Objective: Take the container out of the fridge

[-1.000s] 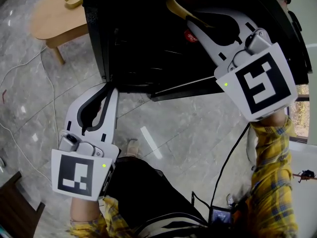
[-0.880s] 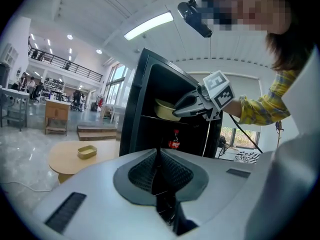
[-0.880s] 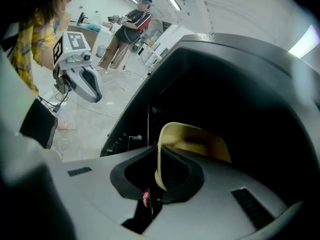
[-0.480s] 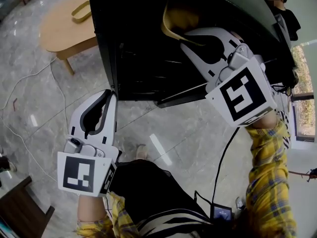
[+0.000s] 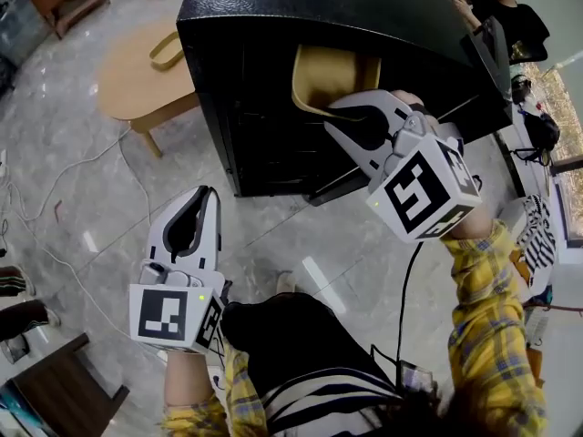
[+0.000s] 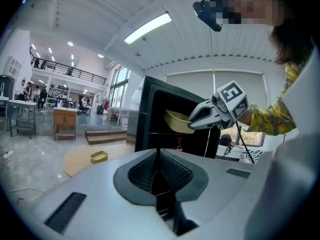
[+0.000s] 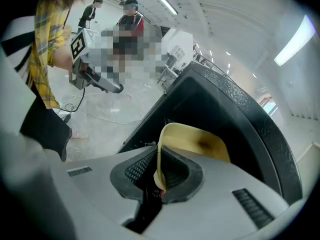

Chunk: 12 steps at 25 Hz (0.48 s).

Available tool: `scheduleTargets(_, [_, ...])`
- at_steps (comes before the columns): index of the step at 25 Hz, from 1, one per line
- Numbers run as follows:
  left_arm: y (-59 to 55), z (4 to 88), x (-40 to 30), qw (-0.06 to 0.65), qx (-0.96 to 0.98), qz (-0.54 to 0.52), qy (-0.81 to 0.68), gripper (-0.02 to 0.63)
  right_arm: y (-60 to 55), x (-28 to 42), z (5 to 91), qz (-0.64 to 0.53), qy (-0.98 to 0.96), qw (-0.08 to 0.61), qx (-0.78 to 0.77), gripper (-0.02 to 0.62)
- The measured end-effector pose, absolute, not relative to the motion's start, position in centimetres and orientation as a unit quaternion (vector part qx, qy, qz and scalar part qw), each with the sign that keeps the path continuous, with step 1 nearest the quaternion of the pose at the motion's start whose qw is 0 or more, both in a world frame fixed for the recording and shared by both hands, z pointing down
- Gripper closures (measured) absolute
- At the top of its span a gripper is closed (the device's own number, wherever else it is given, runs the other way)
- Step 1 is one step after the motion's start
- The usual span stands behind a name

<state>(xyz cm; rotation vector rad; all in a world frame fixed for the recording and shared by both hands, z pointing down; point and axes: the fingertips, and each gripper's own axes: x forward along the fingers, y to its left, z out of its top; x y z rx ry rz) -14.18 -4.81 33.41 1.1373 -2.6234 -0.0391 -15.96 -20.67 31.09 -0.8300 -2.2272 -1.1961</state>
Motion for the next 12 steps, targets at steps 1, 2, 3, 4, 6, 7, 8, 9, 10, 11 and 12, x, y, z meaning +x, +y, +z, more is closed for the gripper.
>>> scheduleTargets(1, [-4.5, 33.2, -14.2, 0.140, 0.391, -0.013, -0.910, 0.571, -20.6, -15.6, 31.3, -0.432, -0.815, 0.239, -0.304, 0.554])
scheduleTargets(2, [-4.1, 33.0, -14.2, 0.140, 0.388, -0.011, -0.911, 0.571, -20.4, -15.2, 31.4, -0.429, -0.816, 0.239, -0.305, 0.554])
scheduleTargets(3, [-3.8, 32.7, -14.2, 0.139, 0.386, -0.010, -0.912, 0.571, -20.3, -14.7, 31.6, -0.425, -0.817, 0.238, -0.308, 0.554])
scheduleTargets(4, [-3.5, 32.5, -14.1, 0.139, 0.383, -0.009, -0.913, 0.571, -20.1, -14.2, 31.6, -0.421, -0.818, 0.237, -0.311, 0.554])
scheduleTargets(6, [-2.9, 32.0, -13.6, 0.139, 0.378, -0.009, -0.915, 0.571, -19.7, -12.9, 31.6, -0.415, -0.820, 0.236, -0.317, 0.554])
scheduleTargets(7, [-2.7, 31.9, -13.3, 0.139, 0.376, -0.008, -0.916, 0.571, -19.5, -12.4, 31.6, -0.413, -0.820, 0.235, -0.319, 0.554])
scheduleTargets(8, [-2.4, 31.7, -13.1, 0.140, 0.374, -0.006, -0.917, 0.571, -19.3, -11.9, 31.7, -0.411, -0.821, 0.234, -0.320, 0.554])
scheduleTargets(9, [-2.1, 31.7, -13.0, 0.141, 0.372, -0.005, -0.917, 0.571, -19.1, -11.4, 31.7, -0.409, -0.821, 0.234, -0.322, 0.554])
scheduleTargets(10, [-1.8, 31.6, -12.8, 0.143, 0.370, -0.004, -0.918, 0.571, -18.8, -11.0, 31.9, -0.406, -0.822, 0.234, -0.324, 0.554])
scheduleTargets(11, [-1.5, 31.7, -12.6, 0.144, 0.368, -0.003, -0.919, 0.571, -18.6, -10.5, 32.0, -0.403, -0.822, 0.235, -0.326, 0.554])
scheduleTargets(12, [-1.3, 31.7, -12.4, 0.144, 0.367, -0.001, -0.919, 0.571, -18.4, -10.0, 32.2, -0.399, -0.823, 0.236, -0.327, 0.554])
